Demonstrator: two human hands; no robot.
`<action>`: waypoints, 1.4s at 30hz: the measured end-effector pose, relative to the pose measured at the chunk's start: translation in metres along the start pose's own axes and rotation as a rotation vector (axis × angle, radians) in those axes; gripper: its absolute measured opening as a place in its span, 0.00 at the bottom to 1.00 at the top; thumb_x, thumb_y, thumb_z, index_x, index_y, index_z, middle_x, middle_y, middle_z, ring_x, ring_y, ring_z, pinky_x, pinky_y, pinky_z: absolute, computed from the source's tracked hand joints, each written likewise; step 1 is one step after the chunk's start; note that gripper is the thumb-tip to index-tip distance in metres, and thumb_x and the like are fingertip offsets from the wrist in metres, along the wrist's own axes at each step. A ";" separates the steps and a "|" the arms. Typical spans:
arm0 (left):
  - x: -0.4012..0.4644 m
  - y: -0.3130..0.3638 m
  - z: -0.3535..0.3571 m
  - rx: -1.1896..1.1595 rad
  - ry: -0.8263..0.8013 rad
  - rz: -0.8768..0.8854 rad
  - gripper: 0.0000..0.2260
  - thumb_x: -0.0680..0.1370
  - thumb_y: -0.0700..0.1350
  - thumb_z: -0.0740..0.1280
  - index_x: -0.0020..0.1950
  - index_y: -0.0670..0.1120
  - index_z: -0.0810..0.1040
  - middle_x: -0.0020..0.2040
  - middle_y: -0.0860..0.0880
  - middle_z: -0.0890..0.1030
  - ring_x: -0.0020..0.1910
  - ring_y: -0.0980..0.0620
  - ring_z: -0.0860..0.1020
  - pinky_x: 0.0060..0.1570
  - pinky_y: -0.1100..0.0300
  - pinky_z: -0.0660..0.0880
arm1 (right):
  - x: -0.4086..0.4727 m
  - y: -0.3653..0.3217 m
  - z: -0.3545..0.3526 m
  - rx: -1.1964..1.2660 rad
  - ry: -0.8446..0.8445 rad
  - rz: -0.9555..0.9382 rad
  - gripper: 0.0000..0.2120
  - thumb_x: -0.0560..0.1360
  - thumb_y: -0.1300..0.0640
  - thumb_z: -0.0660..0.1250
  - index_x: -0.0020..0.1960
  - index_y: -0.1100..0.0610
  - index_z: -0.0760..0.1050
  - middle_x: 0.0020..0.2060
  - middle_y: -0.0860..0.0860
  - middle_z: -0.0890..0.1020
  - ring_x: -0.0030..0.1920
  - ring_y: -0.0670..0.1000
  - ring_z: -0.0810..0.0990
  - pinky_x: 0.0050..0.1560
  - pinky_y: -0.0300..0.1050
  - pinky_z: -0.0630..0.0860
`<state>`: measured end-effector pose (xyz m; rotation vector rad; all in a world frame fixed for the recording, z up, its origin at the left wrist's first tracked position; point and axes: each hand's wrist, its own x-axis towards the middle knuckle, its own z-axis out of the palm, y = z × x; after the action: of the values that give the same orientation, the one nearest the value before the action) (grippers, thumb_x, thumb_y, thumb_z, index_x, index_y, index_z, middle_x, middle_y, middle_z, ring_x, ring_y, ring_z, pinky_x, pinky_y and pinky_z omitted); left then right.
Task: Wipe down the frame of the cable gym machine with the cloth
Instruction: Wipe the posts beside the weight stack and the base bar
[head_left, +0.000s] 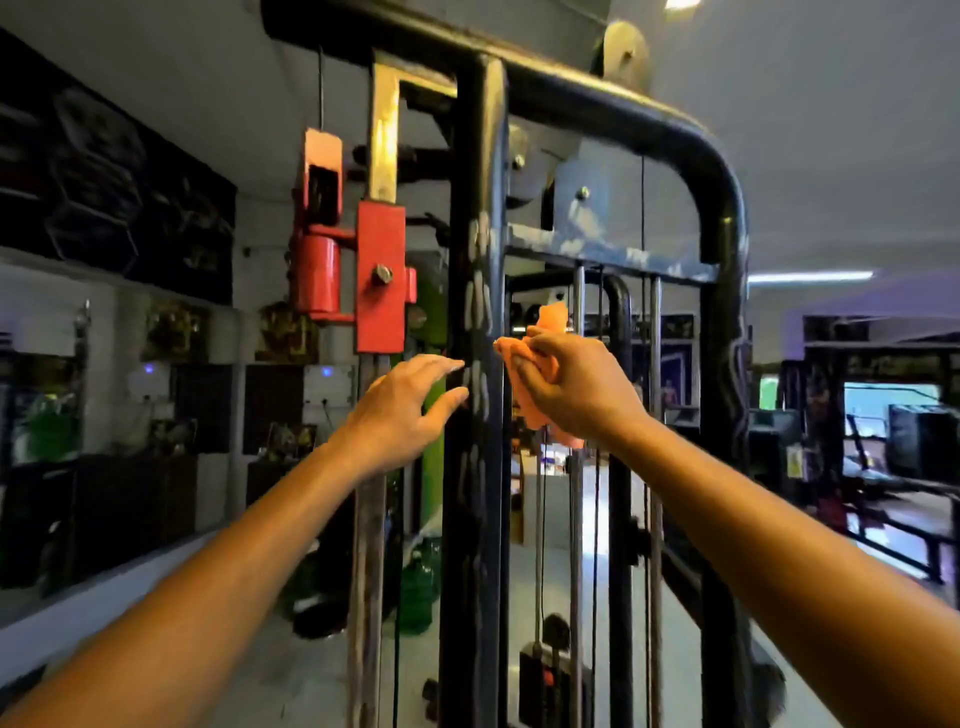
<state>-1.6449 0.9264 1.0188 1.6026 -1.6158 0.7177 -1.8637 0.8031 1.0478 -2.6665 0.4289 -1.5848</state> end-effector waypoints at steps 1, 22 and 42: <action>0.018 -0.001 -0.008 -0.008 0.028 0.021 0.20 0.86 0.55 0.66 0.77 0.50 0.76 0.75 0.51 0.77 0.74 0.50 0.74 0.74 0.49 0.71 | 0.019 0.001 -0.002 -0.005 0.026 -0.017 0.16 0.85 0.42 0.66 0.62 0.52 0.84 0.61 0.52 0.86 0.58 0.53 0.85 0.61 0.50 0.80; 0.270 -0.019 -0.065 -0.491 0.236 -0.196 0.19 0.89 0.61 0.54 0.48 0.53 0.76 0.52 0.51 0.79 0.54 0.54 0.77 0.58 0.56 0.73 | 0.226 0.042 0.068 -0.318 0.401 -0.095 0.30 0.89 0.36 0.44 0.88 0.45 0.54 0.88 0.54 0.55 0.87 0.62 0.39 0.83 0.67 0.29; 0.297 -0.019 -0.100 -0.747 0.142 -0.234 0.45 0.82 0.76 0.43 0.76 0.42 0.76 0.70 0.42 0.82 0.73 0.43 0.77 0.77 0.40 0.67 | 0.228 0.070 0.090 -0.096 0.336 -0.217 0.29 0.89 0.37 0.44 0.85 0.32 0.34 0.86 0.42 0.31 0.85 0.58 0.27 0.83 0.70 0.32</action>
<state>-1.5997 0.8337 1.3154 1.1252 -1.3333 0.0684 -1.6995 0.6694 1.1903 -2.5905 0.2285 -2.1400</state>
